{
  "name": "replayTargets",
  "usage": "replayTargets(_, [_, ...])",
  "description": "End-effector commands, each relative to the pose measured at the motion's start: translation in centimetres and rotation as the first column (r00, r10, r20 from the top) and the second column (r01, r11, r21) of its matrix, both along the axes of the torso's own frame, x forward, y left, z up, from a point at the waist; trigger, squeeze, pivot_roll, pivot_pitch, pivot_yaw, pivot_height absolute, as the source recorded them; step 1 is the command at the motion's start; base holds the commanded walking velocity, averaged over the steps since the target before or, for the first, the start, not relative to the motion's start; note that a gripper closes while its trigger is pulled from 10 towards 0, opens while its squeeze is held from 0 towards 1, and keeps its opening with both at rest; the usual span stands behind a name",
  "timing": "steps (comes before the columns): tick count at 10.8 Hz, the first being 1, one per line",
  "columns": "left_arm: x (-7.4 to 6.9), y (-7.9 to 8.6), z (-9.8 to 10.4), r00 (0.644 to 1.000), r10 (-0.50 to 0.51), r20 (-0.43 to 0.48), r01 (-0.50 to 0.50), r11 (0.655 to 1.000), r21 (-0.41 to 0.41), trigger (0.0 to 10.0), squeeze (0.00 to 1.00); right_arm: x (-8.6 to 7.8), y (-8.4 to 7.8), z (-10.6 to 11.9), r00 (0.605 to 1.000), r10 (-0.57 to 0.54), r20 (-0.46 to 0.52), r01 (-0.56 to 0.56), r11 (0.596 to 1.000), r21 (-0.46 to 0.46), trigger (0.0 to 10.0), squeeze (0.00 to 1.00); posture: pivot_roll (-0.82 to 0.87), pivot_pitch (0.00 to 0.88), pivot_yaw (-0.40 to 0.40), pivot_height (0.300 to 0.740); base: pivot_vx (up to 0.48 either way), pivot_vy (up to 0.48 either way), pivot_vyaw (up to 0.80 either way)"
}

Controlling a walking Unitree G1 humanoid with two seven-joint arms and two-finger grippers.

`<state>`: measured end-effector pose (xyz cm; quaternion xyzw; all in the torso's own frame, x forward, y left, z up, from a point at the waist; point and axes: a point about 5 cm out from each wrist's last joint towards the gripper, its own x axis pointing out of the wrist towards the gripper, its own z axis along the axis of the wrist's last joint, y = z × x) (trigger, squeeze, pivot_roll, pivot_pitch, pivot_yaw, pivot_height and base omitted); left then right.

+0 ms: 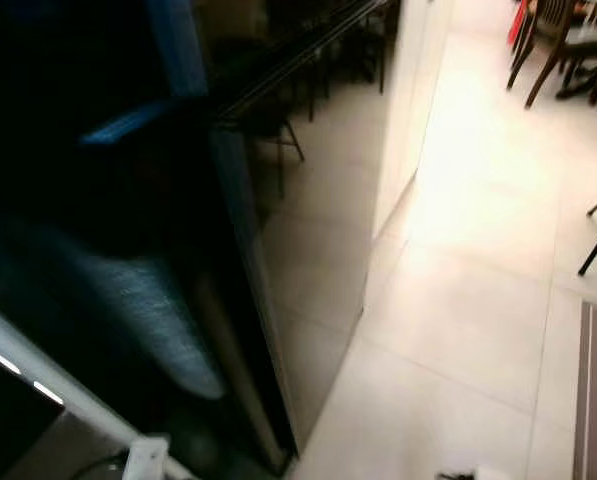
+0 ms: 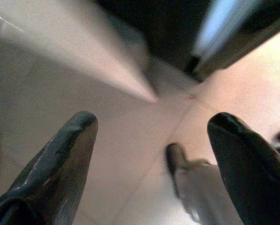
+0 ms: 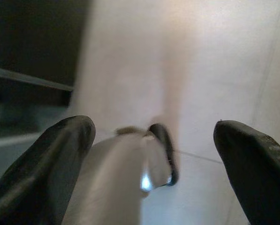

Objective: Restocking fridge

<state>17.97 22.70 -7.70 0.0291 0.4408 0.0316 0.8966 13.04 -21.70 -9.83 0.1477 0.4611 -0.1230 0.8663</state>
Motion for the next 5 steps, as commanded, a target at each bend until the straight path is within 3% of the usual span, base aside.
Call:
replayTargets(1, [-0.7,0.6,-0.2,0.999,0.008,-0.032,-0.007,1.0,0.014,10.0,0.0,0.1,0.2,0.0,0.999,-0.038,0.006,0.038,0.999,0.001,10.0,0.0,-0.13,0.0,0.083,0.74,0.0,-0.48,0.0])
replayTargets(3, [-0.7,0.5,-0.2,0.999,0.012,-0.032,-0.012,1.0,0.013,10.0,0.0,0.4,-0.9,0.3,0.998,-0.068,0.008,0.068,0.998,-0.011,10.0,0.0,-0.13,0.0,0.079,0.74,0.0,-0.409,0.0])
replayTargets(5, [-0.8,0.5,-0.3,0.999,0.029,-0.033,-0.029,1.0,0.004,10.0,0.0,0.5,-1.4,0.4,0.993,-0.119,0.007,0.119,0.993,-0.013,10.0,0.0,-0.13,0.0,0.077,0.74,0.0,0.0,0.0])
